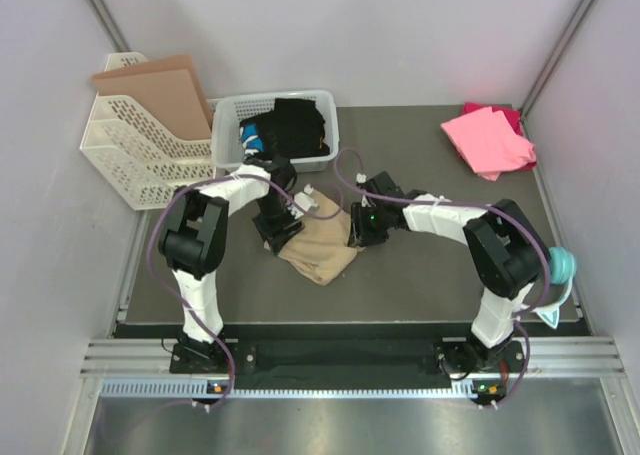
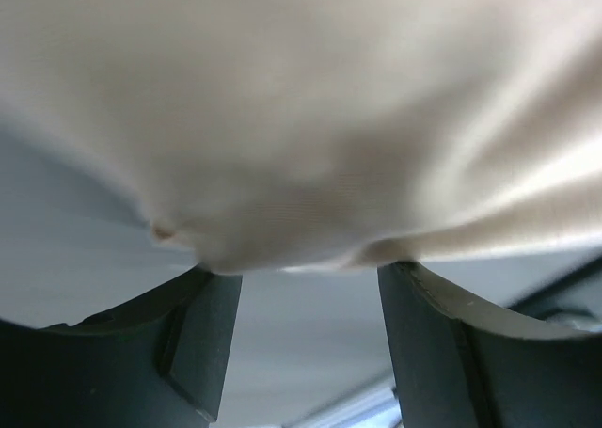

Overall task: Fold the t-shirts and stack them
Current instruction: Smooth out wrinkles on the folded tshirt, then put the neatly folded tshirt into the corner of the board with the right arm

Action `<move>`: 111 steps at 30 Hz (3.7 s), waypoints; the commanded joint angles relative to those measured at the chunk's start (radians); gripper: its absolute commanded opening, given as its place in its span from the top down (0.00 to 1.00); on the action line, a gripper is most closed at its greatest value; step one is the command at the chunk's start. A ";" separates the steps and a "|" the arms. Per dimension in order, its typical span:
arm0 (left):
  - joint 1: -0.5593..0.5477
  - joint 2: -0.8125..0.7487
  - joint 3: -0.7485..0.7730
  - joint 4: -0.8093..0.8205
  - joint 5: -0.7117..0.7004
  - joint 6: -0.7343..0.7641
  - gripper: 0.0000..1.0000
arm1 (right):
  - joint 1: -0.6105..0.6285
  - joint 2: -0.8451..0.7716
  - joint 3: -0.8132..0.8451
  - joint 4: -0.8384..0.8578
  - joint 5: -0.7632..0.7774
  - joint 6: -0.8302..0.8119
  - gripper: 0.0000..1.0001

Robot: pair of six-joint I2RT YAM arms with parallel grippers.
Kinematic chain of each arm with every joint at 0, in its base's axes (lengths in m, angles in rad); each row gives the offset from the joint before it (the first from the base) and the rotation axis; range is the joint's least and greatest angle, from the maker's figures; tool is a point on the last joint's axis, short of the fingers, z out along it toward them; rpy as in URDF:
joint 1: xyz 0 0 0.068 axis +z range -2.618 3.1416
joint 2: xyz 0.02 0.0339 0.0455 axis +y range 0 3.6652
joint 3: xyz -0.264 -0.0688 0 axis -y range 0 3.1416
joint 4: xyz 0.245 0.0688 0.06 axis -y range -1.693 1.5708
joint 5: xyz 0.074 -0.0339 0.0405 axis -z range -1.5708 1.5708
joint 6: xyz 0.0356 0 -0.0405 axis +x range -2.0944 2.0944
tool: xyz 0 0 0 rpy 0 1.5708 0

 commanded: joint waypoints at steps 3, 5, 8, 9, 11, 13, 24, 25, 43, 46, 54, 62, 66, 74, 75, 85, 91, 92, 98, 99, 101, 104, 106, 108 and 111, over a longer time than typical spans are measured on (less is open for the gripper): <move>0.026 0.074 0.168 0.120 0.009 -0.051 0.35 | 0.154 -0.013 -0.150 -0.154 0.011 0.081 0.61; 0.023 0.102 0.221 0.114 0.030 -0.060 0.35 | 0.205 -0.047 -0.185 -0.143 0.008 0.123 0.61; 0.014 0.138 0.281 0.097 0.041 -0.065 0.35 | 0.281 -0.082 -0.214 -0.126 -0.002 0.186 0.61; 0.012 0.145 0.301 0.097 0.047 -0.063 0.35 | 0.321 -0.090 -0.211 -0.117 -0.007 0.199 0.61; 0.011 0.149 0.318 0.104 0.050 -0.062 0.35 | 0.358 -0.095 -0.197 -0.112 -0.021 0.235 0.61; 0.011 0.151 0.350 0.104 0.054 -0.057 0.35 | 0.406 -0.078 -0.150 -0.120 -0.034 0.238 0.61; 0.136 -0.080 0.594 -0.032 0.032 -0.042 0.31 | 0.195 -0.222 -0.047 -0.309 0.015 0.043 0.33; 0.143 -0.113 0.588 -0.040 0.035 -0.043 0.30 | 0.151 -0.269 -0.049 -0.309 -0.013 0.025 0.33; -0.120 -0.265 0.151 -0.110 0.181 -0.045 0.31 | -0.320 0.013 -0.104 0.130 -0.481 -0.051 0.25; -0.127 -0.227 0.119 -0.052 0.187 -0.056 0.32 | -0.331 0.033 -0.122 0.170 -0.502 -0.043 0.25; -0.164 -0.098 0.123 0.051 0.199 -0.105 0.34 | -0.344 0.126 -0.170 0.289 -0.561 0.002 0.27; -0.193 -0.033 0.119 0.080 0.153 -0.109 0.34 | -0.341 0.178 -0.219 0.397 -0.594 0.040 0.30; -0.193 -0.024 0.064 0.117 0.129 -0.108 0.34 | -0.320 0.206 -0.231 0.446 -0.610 0.061 0.32; -0.192 0.014 0.067 0.115 0.098 -0.134 0.35 | -0.214 0.215 -0.259 0.590 -0.613 0.184 0.32; -0.193 0.017 0.070 0.117 0.093 -0.137 0.35 | -0.203 0.223 -0.256 0.613 -0.614 0.196 0.32; -0.193 -0.006 0.071 0.134 0.118 -0.152 0.36 | -0.125 0.289 -0.210 0.708 -0.613 0.305 0.62; -0.192 -0.079 0.083 0.114 0.089 -0.157 0.36 | -0.117 0.313 -0.177 0.766 -0.645 0.353 0.95; -0.192 -0.090 0.087 0.106 0.080 -0.157 0.36 | -0.119 0.312 -0.177 0.779 -0.650 0.361 1.00; -0.129 -0.301 0.116 0.069 -0.043 -0.131 0.37 | -0.162 0.266 -0.122 0.767 -0.676 0.359 1.00; -0.109 -0.352 0.101 0.087 -0.073 -0.108 0.37 | -0.177 0.252 -0.107 0.729 -0.676 0.353 1.00; -0.083 -0.505 0.082 0.168 -0.182 -0.077 0.33 | -0.226 0.206 -0.047 0.644 -0.665 0.316 1.00; -0.006 -0.645 0.099 0.187 -0.219 -0.063 0.23 | -0.309 0.166 0.069 0.511 -0.659 0.264 1.00; 0.029 -0.694 0.117 0.160 -0.224 -0.062 0.21 | -0.381 0.154 0.161 0.469 -0.659 0.255 1.00; 0.043 -0.717 0.099 0.126 -0.227 -0.065 0.21 | -0.432 0.139 0.217 0.431 -0.660 0.259 1.00; 0.048 -0.766 0.029 0.114 -0.242 -0.077 0.23 | -0.531 0.125 0.338 0.365 -0.663 0.261 1.00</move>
